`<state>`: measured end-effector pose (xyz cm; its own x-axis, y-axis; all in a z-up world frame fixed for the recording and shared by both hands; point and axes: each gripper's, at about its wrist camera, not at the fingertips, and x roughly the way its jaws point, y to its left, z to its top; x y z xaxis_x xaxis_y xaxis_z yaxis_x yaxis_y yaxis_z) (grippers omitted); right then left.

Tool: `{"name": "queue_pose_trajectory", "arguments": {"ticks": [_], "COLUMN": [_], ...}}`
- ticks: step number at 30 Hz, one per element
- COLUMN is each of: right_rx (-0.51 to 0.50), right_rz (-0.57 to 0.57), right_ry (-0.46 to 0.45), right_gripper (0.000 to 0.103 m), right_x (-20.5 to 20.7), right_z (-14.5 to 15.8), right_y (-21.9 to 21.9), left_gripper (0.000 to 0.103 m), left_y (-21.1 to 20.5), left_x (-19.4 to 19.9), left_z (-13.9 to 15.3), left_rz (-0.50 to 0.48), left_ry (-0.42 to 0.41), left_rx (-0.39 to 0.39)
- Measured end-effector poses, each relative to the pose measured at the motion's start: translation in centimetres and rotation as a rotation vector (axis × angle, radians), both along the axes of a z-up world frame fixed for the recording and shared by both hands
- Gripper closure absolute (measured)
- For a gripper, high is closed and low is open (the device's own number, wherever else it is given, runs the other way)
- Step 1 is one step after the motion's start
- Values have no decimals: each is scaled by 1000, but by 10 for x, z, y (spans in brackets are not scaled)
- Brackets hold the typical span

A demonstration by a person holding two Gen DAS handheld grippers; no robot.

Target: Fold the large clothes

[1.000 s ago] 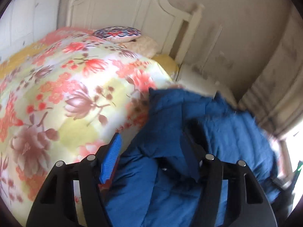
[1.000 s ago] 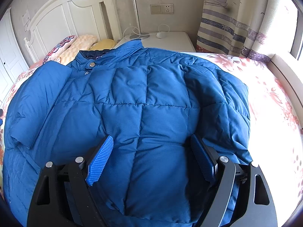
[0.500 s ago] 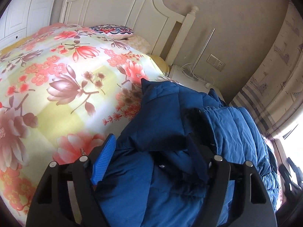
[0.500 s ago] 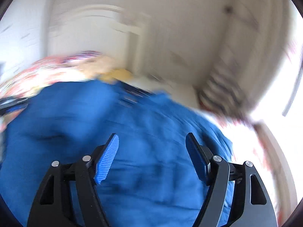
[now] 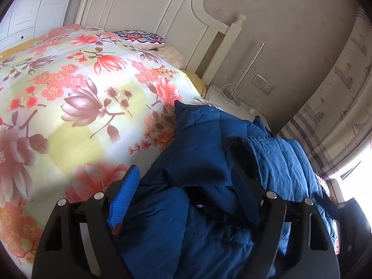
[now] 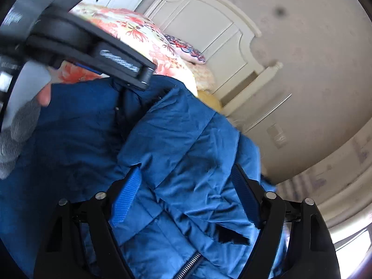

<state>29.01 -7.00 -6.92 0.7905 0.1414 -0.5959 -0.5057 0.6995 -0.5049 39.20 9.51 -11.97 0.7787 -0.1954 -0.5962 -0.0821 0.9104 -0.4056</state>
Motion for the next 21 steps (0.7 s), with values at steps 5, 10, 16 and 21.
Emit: {"name": "queue_pose_trajectory", "arguments": {"ticks": [5,10,16,21], "right_rx": [625,1209,1152,1106], "right_rz": [-132,-516,-722,-664], "right_ry": [52,78,194,193], "right_gripper": [93,96,81,16], "right_x": [-1,-12,-10,-13], "right_z": [70,71,35,28], "right_y": [-111,-280,-319,-307], "left_gripper": [21,20,19,18], "left_y": [-1,-2,-6,-5], "left_x": [0,-1,-1,-1], "left_z": [0,1,1,2], "left_rz": [-4,-6,-14,-7], "left_ry": [-3,-6,-9,-12], "left_rx": [4,10,24,24]}}
